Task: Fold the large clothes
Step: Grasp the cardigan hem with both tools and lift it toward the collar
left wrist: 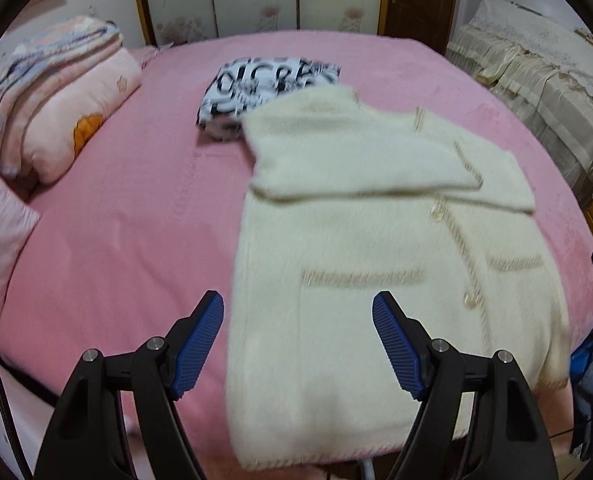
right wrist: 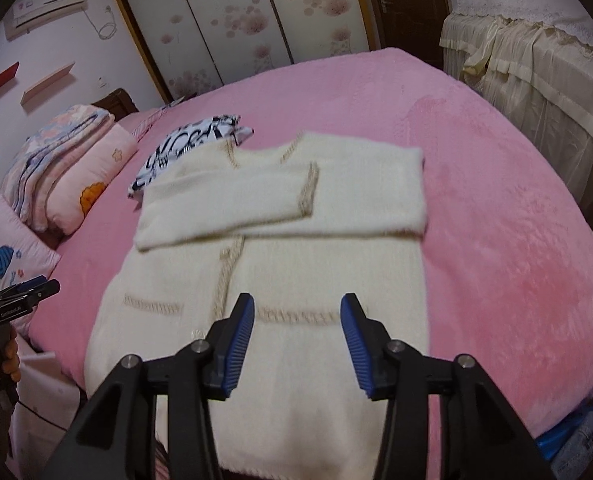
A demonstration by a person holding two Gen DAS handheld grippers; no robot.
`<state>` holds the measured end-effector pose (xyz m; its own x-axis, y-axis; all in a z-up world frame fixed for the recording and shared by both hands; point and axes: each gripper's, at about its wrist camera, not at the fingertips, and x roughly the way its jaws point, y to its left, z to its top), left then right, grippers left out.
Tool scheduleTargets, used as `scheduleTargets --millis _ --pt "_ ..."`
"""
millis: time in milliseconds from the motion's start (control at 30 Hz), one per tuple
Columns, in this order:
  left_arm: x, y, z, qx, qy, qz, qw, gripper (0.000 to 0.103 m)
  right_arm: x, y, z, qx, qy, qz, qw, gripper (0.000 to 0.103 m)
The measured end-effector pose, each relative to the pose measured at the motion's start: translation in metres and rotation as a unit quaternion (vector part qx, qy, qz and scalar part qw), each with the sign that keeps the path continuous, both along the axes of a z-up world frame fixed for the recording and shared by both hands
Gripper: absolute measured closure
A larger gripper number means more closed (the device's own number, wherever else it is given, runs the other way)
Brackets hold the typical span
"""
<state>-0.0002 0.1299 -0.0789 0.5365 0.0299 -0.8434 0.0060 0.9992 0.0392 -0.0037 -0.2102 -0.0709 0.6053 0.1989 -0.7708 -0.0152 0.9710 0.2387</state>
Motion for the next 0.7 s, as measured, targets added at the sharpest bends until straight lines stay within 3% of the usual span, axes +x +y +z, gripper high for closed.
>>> scheduleTargets --millis 233,400,700 --pt "-0.035 0.027 -0.061 -0.005 0.074 0.015 0.9972 0.027 -0.041 -0.023 -0.036 -0.013 0.046 0.01 0.999 0.058" --pt "-0.055 0.041 -0.099 -0.005 0.114 0.026 0.9932 0.027 -0.063 -0.042 -0.074 -0.026 0.105 0.0 0.994 0.057" --pt "-0.066 0.057 -0.131 -0.031 0.149 0.053 0.9869 0.027 -0.09 -0.05 -0.125 0.078 0.192 0.003 0.978 0.057"
